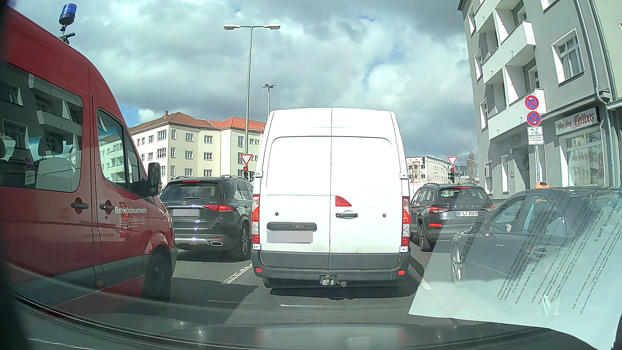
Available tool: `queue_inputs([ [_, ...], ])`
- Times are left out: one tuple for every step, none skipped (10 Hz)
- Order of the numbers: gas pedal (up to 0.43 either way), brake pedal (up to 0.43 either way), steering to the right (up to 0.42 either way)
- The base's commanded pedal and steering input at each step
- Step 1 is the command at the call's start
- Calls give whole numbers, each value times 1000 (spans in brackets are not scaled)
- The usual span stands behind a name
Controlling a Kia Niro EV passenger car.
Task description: Follow the waypoints while adhering to traffic rules and regulations
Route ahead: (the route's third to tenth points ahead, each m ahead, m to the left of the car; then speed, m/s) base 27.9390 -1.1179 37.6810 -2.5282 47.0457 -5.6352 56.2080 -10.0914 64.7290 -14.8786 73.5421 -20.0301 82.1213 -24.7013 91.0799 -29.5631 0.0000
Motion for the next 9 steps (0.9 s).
queue_inputs([
  [0, 390, -14],
  [0, 390, -14],
  [0, 390, -14],
  [0, 390, -14],
  [0, 390, -14],
  [0, 390, -14],
  [0, 390, -14],
  [0, 390, -14],
  [0, 390, -14],
])
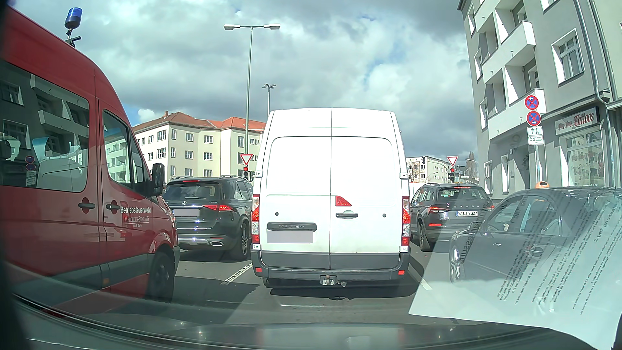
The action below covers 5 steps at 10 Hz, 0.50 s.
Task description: Follow the waypoints while adhering to traffic rules and regulations
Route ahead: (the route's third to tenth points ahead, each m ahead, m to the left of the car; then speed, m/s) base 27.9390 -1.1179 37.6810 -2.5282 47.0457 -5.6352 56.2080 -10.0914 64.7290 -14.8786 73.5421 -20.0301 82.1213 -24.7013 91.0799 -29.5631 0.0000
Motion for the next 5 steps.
queue_inputs([
  [0, 390, -14],
  [0, 390, -14],
  [0, 390, -14],
  [0, 390, -14],
  [0, 390, -14],
])
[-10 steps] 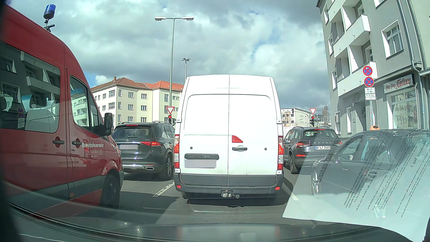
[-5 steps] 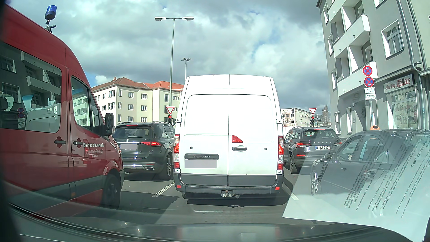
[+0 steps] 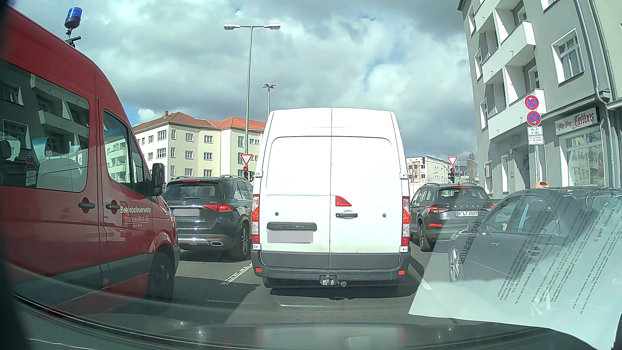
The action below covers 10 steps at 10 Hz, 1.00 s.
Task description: Follow the waypoints while adhering to traffic rules and regulations
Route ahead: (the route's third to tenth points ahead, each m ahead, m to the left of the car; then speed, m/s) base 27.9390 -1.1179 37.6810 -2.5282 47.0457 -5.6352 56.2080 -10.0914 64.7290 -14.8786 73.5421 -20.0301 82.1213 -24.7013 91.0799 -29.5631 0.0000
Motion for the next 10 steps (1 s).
queue_inputs([
  [0, 390, -14],
  [0, 390, -14],
  [0, 390, -14],
  [0, 390, -14],
  [0, 390, -14],
  [0, 390, -14],
  [0, 390, -14],
  [0, 390, -14],
  [0, 390, -14],
  [0, 390, -14],
])
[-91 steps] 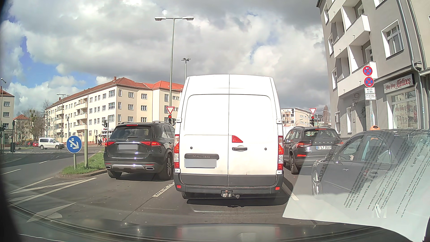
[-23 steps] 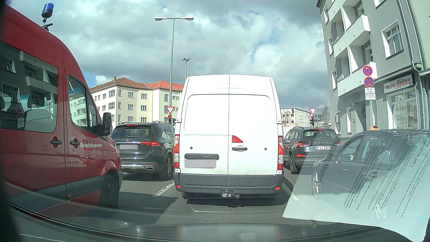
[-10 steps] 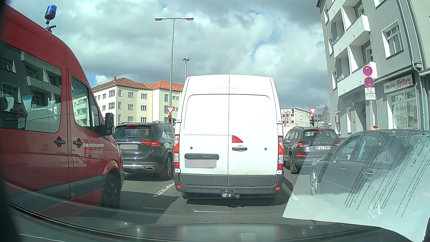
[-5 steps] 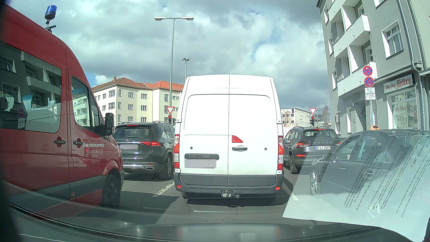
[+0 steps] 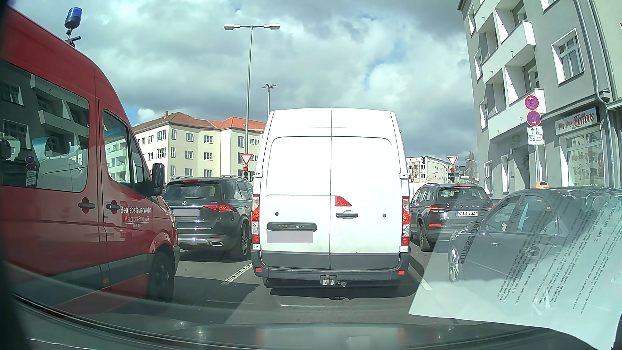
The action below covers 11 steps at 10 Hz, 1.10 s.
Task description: Follow the waypoints while adhering to traffic rules and regulations
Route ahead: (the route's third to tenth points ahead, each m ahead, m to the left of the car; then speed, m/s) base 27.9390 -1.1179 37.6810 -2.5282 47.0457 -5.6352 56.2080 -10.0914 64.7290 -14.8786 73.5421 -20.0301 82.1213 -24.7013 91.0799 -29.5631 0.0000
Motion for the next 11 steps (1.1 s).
queue_inputs([
  [0, 390, -14],
  [0, 390, -14],
  [0, 390, -14],
  [0, 390, -14],
  [0, 390, -14],
  [0, 390, -14],
  [0, 390, -14],
  [0, 390, -14],
  [0, 390, -14],
  [0, 390, -14],
  [0, 390, -14],
])
